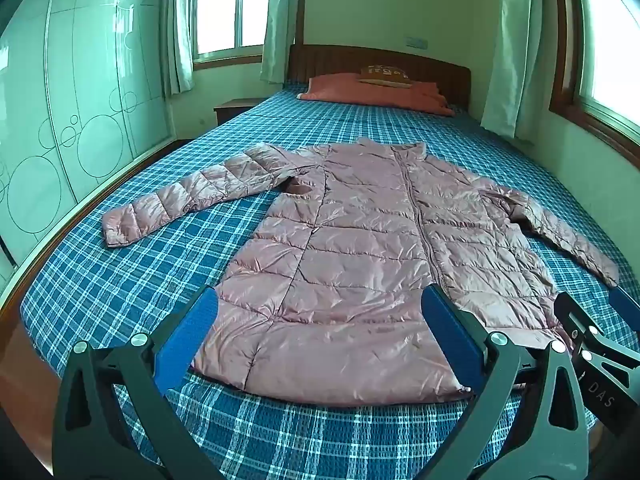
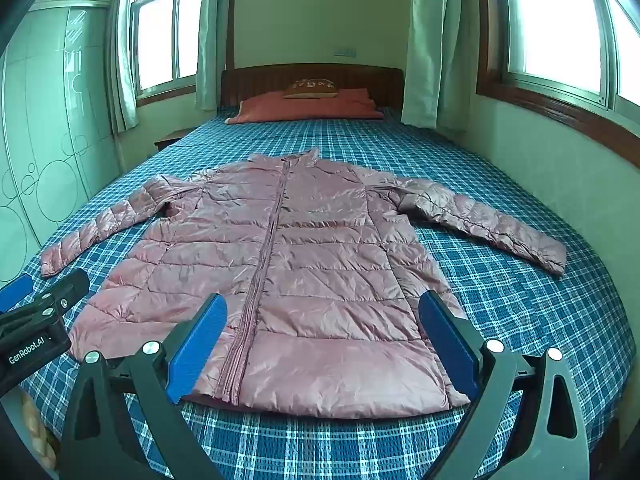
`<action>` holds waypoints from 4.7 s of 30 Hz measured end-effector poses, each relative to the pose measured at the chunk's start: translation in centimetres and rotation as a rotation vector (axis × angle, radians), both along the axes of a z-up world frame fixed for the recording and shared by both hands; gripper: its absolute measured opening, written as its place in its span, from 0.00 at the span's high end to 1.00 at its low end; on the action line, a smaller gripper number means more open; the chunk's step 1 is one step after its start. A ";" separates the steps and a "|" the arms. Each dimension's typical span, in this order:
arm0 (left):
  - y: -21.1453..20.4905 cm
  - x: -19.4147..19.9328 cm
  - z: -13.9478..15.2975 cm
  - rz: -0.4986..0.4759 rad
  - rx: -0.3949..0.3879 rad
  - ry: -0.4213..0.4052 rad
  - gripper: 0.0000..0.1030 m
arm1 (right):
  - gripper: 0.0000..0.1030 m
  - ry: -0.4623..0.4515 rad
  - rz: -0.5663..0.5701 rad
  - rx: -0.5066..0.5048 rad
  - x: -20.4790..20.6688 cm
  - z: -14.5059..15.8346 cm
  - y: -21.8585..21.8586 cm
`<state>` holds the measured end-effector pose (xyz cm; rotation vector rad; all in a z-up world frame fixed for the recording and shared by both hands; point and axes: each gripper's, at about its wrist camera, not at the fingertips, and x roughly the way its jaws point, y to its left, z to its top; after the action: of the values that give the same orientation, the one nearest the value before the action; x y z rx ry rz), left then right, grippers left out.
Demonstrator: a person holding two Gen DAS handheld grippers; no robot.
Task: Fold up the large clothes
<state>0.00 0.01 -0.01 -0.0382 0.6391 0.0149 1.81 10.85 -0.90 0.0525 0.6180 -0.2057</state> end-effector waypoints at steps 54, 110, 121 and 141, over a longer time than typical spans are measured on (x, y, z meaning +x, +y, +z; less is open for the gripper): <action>0.7 -0.4 -1.1 0.007 0.012 0.030 0.02 | 0.07 0.006 0.004 0.004 0.1 -0.4 0.1; 6.3 6.7 -6.3 0.105 -0.215 0.241 0.02 | 0.07 0.094 -0.021 0.232 4.2 -4.0 -5.4; 13.9 13.0 -9.4 0.362 -0.326 0.326 0.42 | 0.42 0.075 -0.142 0.437 7.9 -6.1 -15.5; 16.3 16.4 -12.9 0.656 -0.232 0.369 0.22 | 0.34 -0.256 -0.713 0.849 3.2 -12.1 -42.6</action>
<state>16.42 16.32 -12.88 -0.4767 0.9718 0.5934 5.00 -31.79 -13.01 1.1135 0.3721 -0.6024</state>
